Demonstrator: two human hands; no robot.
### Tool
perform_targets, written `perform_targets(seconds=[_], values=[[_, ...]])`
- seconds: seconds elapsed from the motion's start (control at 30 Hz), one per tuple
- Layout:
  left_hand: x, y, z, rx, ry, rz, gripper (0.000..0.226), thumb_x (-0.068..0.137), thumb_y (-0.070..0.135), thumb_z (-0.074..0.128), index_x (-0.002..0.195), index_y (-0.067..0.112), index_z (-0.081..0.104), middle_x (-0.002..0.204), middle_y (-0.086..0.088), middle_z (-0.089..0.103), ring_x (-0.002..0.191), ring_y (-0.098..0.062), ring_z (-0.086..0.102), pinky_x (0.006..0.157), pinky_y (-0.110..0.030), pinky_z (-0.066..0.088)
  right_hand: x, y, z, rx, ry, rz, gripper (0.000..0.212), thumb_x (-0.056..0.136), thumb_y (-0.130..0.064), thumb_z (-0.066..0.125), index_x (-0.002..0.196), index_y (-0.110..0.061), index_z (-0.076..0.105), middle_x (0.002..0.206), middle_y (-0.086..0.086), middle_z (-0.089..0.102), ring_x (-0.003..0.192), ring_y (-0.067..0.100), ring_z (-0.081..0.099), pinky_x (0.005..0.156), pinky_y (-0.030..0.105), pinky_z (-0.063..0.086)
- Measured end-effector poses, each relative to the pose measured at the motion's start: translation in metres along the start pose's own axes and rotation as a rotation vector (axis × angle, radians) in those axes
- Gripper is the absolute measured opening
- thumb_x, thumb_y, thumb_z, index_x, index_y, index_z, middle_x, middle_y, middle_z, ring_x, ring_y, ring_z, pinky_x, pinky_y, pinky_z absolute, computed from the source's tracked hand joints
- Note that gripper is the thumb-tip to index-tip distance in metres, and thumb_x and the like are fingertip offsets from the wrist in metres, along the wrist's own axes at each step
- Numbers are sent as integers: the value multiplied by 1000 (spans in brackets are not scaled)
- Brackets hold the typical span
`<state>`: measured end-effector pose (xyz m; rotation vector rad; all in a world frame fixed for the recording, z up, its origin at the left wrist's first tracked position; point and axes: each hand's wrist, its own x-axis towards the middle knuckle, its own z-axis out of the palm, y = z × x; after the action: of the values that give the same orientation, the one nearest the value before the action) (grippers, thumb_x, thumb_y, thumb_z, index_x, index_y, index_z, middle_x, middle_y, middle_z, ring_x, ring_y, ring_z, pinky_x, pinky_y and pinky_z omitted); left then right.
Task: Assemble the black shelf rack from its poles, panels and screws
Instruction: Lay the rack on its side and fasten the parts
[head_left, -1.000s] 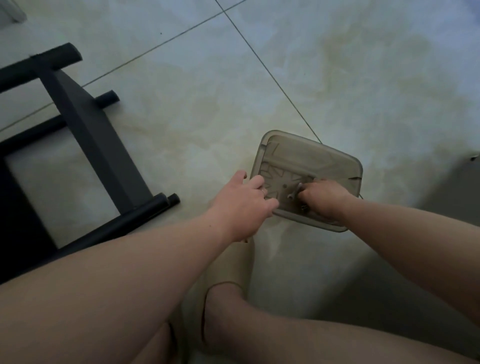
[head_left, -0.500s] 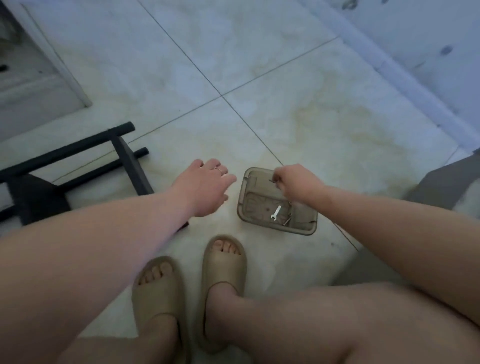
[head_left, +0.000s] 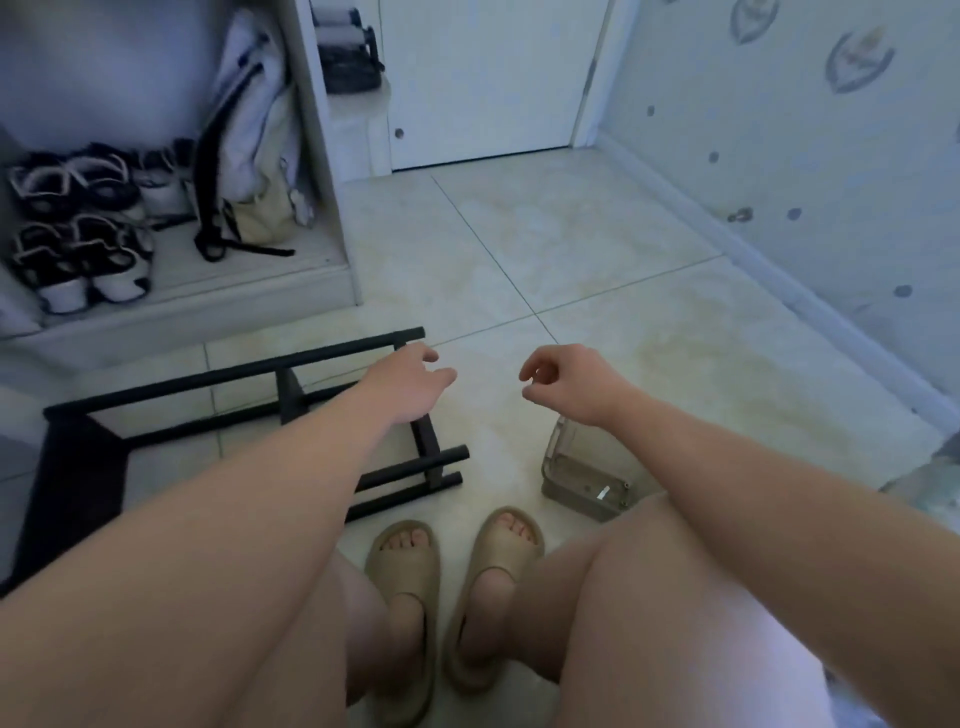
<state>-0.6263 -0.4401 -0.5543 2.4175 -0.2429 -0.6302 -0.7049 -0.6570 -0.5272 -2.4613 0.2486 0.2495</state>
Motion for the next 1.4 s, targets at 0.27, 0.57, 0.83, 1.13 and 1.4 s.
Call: perform_targets(seconds=[0.27,0.57,0.83,1.13,1.4], values=[[-37,-45,-51,-73,14,-63,32,96,42,59,118,20,65,120,1,64,105,-19,59,89,-32,44,6,-50,33,-27,-120,-99,13,97,-17,60,98,-25,70,82,-8,74,73,1,70,79,28,58],[26,-70,-48,-207,-200,-248,40,101,45,50,132,20,53,105,8,68,90,-10,66,81,-33,52,57,-40,77,-38,-354,2,7,95,-7,58,91,-13,58,79,2,76,71,17,73,84,47,61],[115,-121,10,235,-420,-230,40,99,37,57,123,6,66,123,-12,69,112,-30,66,98,-44,53,115,-7,136,-271,-560,8,11,87,-7,55,86,-17,58,77,-1,73,71,12,65,68,35,57],[189,-179,97,-326,-576,-432,30,103,35,43,106,19,68,109,3,75,83,-14,70,73,-28,50,137,58,180,19,-373,17,10,85,-5,60,82,-15,60,63,2,61,56,10,49,60,32,44],[167,-193,121,-402,-657,-344,40,87,15,36,90,18,76,96,-1,78,88,-23,68,72,-29,48,98,82,216,286,-227,-126,13,92,-8,63,87,-19,58,70,-3,70,71,21,68,72,47,54]])
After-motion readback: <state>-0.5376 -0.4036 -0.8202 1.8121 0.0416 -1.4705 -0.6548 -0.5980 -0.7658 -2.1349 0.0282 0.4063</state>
